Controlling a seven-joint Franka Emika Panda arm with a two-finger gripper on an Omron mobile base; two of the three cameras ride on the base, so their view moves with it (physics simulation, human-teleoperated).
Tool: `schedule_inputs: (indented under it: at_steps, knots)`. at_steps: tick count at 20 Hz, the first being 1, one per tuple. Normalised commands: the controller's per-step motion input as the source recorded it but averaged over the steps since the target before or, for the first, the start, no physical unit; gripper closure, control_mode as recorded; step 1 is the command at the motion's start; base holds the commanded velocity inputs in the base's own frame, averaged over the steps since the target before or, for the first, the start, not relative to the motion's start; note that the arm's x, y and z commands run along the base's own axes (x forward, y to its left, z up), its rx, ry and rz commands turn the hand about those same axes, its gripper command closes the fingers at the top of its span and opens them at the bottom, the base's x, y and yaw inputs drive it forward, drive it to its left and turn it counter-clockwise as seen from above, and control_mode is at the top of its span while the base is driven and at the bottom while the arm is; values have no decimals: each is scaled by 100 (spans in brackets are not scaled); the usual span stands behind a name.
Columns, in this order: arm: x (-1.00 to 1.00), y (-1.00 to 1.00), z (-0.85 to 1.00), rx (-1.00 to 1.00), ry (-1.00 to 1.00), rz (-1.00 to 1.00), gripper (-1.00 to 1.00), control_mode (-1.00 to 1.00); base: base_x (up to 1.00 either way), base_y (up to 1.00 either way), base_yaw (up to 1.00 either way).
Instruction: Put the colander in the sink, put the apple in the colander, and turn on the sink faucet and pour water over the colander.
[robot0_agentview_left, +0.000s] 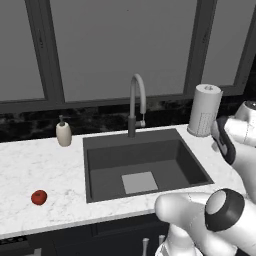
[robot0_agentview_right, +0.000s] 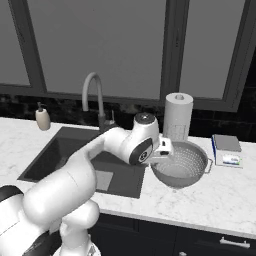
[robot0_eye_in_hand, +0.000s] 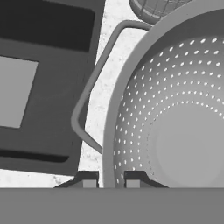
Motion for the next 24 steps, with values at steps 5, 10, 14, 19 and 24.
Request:
schedule_inputs:
  at_steps: [5, 10, 14, 19, 24]
  knots:
    - [-17, 100, 1, -1, 4, 22, 100, -100, 0, 0, 0]
    - [0, 91, 0, 1, 0, 31, 100, -100, 0, 0, 0]
    - [3, 95, 0, 2, 2, 31, 100, -100, 0, 0, 0]
    - [6, 99, 0, 0, 11, 22, 100, -100, 0, 0, 0]
    - [22, 92, 3, 2, 17, 11, 100, -100, 0, 0, 0]
